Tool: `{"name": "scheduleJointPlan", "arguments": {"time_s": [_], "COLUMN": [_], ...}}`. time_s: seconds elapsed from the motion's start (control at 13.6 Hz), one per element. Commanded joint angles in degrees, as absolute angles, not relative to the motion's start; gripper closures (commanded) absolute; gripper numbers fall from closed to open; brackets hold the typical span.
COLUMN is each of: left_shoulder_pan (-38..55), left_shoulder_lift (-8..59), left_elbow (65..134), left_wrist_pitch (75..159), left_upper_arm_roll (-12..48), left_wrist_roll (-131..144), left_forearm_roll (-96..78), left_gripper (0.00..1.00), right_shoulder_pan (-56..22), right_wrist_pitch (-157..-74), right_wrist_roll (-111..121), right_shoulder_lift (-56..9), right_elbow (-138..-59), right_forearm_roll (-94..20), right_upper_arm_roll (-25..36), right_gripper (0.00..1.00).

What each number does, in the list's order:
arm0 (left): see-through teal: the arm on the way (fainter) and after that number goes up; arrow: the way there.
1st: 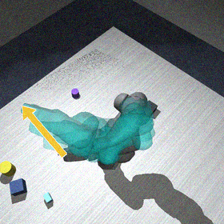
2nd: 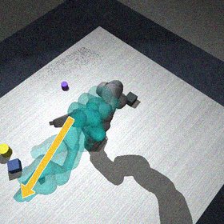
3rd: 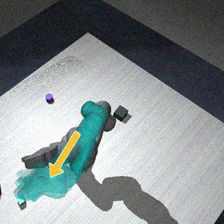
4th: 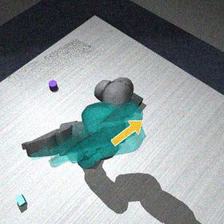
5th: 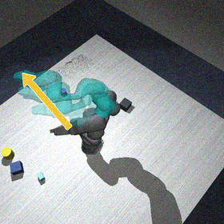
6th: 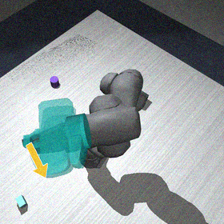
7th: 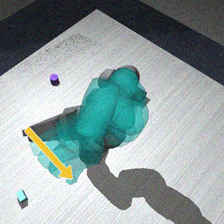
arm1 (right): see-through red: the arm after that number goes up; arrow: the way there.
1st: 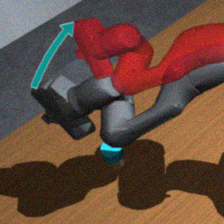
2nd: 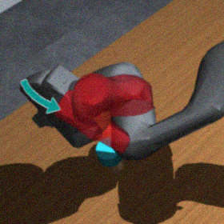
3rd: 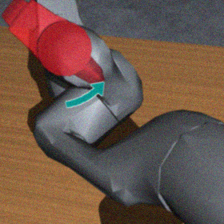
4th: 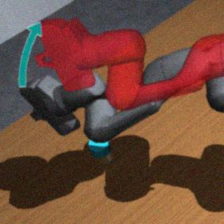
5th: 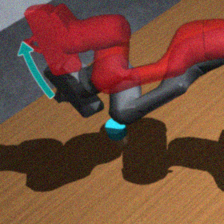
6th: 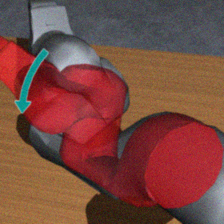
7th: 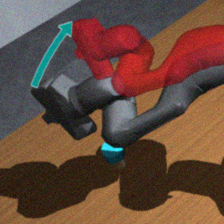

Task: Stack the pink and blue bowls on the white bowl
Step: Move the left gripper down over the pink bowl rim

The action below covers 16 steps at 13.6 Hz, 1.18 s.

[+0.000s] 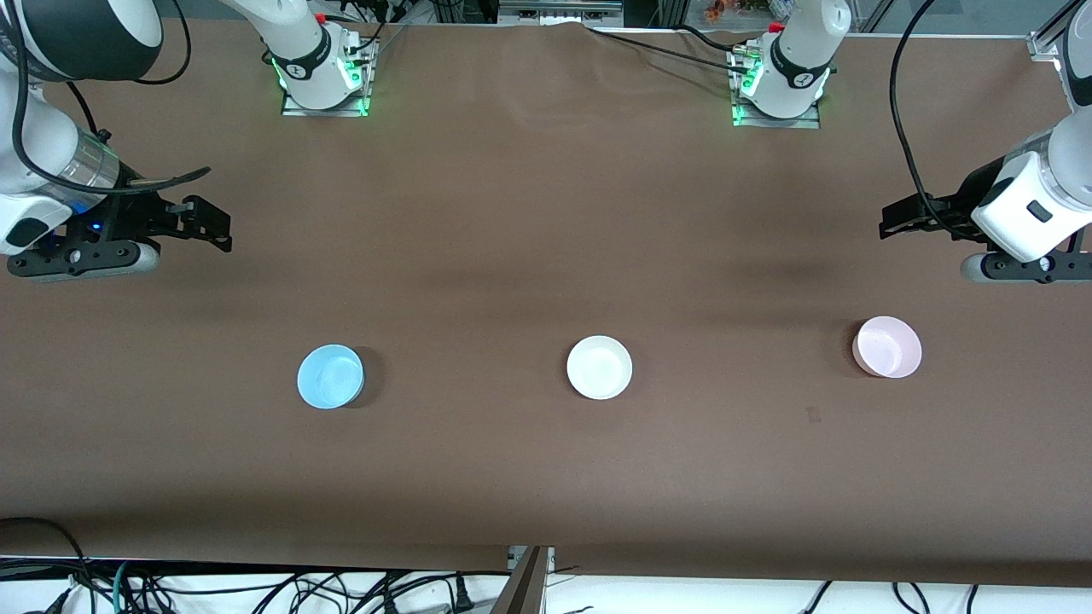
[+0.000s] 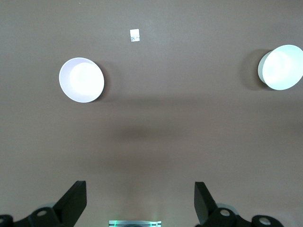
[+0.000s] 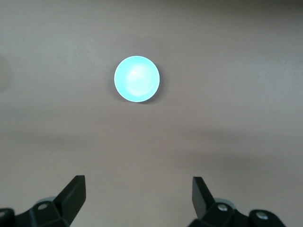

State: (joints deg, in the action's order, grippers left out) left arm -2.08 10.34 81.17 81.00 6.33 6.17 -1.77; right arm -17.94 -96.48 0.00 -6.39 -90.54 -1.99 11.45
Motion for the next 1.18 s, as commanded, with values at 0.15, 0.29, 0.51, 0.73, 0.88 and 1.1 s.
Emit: {"name": "scheduleJointPlan", "arguments": {"time_s": [0.15,0.29,0.51,0.73,0.88,1.1], "left_shoulder_pan": [-1.8,-1.9,-2.9,-6.3,-9.0,-11.9], "left_shoulder_lift": [10.8,11.7,16.0,19.7,22.9,27.9], "left_elbow": [80.1,80.6,83.3,90.2,92.5,93.3], "left_wrist_pitch": [80.7,81.9,87.0,99.5,106.7,113.4], "left_upper_arm_roll": [6.3,5.5,1.4,0.8,0.8,-0.3], "left_wrist_roll": [6.6,6.2,3.1,-2.1,-8.3,-16.8], "left_forearm_roll": [0.1,0.0,-0.9,-0.9,-1.2,-5.6], "left_gripper": [0.00,0.00,0.00,0.00,0.00,0.00], "right_shoulder_pan": [-17.5,-17.5,-17.8,-17.8,-17.8,-17.8], "right_wrist_pitch": [-95.3,-95.4,-94.7,-94.9,-96.4,-96.8], "right_wrist_roll": [0.2,0.2,0.1,0.2,0.2,0.2], "right_shoulder_lift": [-6.2,-6.2,-5.8,-5.8,-5.8,-5.7], "right_elbow": [-91.8,-91.5,-91.5,-91.3,-91.2,-91.2], "right_forearm_roll": [-1.6,-1.6,-1.8,-1.8,-3.1,-4.5], "right_upper_arm_roll": [12.7,12.7,12.2,12.3,12.4,12.3], "right_gripper": [0.01,0.01,0.01,0.01,0.01,0.01]}}
